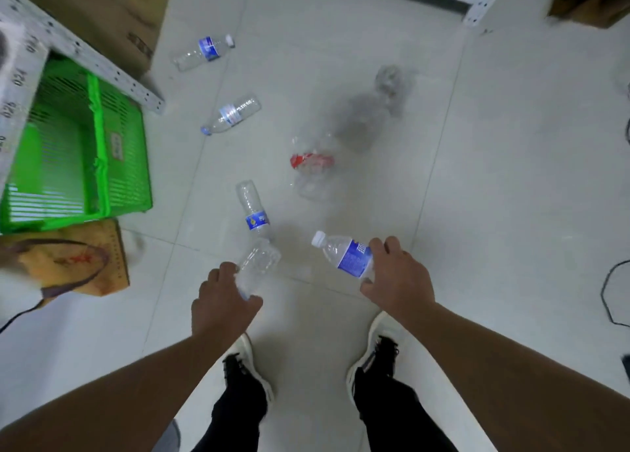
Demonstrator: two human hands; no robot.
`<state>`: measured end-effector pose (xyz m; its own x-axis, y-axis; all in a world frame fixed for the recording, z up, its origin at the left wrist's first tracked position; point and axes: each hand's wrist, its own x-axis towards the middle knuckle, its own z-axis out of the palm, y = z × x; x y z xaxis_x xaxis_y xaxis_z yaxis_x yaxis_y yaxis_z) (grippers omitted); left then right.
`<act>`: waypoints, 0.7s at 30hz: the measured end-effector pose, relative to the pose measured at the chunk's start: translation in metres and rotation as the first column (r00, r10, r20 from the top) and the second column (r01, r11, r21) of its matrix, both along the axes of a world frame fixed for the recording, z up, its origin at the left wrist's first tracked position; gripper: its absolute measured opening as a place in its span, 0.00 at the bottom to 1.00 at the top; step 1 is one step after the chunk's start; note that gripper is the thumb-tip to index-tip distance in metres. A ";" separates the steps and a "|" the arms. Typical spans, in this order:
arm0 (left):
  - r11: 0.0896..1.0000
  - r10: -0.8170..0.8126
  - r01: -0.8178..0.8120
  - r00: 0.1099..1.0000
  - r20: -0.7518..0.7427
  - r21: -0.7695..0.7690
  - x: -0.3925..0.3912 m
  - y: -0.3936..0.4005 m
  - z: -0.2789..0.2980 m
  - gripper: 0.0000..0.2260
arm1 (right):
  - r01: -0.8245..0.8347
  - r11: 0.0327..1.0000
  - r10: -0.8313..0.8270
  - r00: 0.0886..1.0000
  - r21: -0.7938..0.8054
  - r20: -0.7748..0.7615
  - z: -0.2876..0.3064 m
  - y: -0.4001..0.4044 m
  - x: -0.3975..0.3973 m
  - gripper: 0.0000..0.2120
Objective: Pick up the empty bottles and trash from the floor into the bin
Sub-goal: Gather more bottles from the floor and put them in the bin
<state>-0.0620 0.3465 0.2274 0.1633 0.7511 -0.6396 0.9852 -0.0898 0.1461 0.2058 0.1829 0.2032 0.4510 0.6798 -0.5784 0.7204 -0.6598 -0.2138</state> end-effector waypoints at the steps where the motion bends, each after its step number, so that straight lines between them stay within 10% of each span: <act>1: 1.000 0.000 0.000 1.000 -0.001 0.003 0.015 0.001 0.014 0.28 | -0.001 1.000 0.001 1.000 0.012 0.010 0.013 0.003 0.012 0.27; 14: 0.988 -0.138 0.144 0.985 0.107 -0.048 0.153 0.060 0.041 0.31 | 0.195 0.981 -0.194 0.981 0.023 -0.020 0.061 0.035 0.089 0.24; 21: 0.911 -0.407 0.411 0.908 0.095 -0.028 0.227 0.128 -0.061 0.57 | 0.402 0.915 -0.401 0.913 0.001 -0.080 -0.040 0.082 0.144 0.23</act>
<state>0.1650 0.4741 0.1666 0.5053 0.5765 -0.6421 0.8471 -0.4733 0.2417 0.3495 0.2649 0.1628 0.6431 0.4605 -0.6118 0.3763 -0.8859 -0.2713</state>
